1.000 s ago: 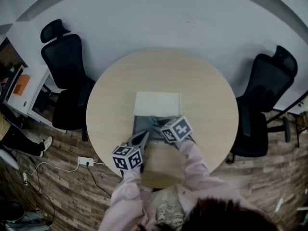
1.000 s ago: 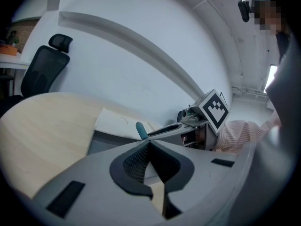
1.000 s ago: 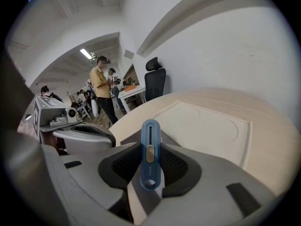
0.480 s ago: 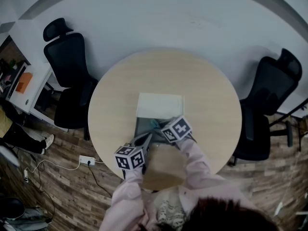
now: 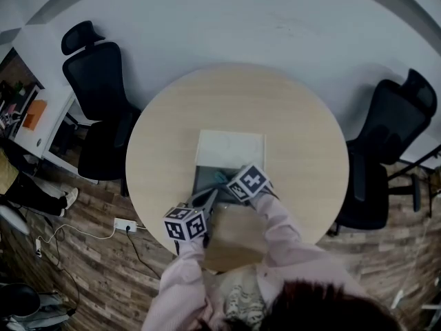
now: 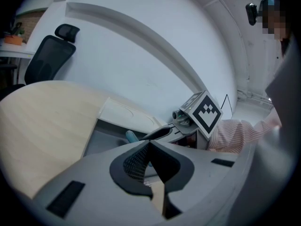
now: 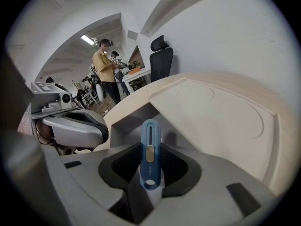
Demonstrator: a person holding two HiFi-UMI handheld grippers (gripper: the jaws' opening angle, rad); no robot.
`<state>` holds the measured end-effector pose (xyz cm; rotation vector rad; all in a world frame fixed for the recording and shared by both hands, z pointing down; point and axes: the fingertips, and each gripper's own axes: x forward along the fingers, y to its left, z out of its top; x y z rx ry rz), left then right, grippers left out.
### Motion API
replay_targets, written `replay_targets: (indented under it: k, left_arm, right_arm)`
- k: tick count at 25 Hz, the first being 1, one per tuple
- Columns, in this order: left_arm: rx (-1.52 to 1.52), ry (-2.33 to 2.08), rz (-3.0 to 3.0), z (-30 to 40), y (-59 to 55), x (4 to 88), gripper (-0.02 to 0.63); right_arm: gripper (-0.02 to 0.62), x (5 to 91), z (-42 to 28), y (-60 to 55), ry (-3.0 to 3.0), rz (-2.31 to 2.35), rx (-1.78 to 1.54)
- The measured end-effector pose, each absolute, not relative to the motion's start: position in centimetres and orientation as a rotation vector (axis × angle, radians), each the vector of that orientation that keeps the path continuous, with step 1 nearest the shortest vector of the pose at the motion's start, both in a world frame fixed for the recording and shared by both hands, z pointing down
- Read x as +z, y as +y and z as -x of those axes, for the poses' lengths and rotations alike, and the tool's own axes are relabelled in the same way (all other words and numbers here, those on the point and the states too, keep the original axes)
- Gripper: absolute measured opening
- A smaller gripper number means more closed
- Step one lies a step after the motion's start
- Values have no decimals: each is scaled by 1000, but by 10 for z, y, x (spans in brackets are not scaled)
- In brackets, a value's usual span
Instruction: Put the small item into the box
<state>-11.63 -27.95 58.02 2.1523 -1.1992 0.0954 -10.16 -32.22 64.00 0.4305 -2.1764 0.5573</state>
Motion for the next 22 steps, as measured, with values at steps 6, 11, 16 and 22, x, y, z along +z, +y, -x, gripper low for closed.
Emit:
replay_targets:
  k: [6,11,16,22]
  left_arm:
    - [87,-1191,-2135,115,-278,584,11]
    - [84,-1186,-2129,114,-279,586,11]
    - [83,-1187,-2120,116,-278,587,11]
    - [80,-1187,-2111,119,-276,589,11]
  right_arm:
    - [133,650,103,-320,-2133,-403,548]
    - [133,656,104,-319,-2105,-387,530]
    - [133,660,105,-319,-2070,-378,504]
    - [134,664,106,-320,-2039,-375,481]
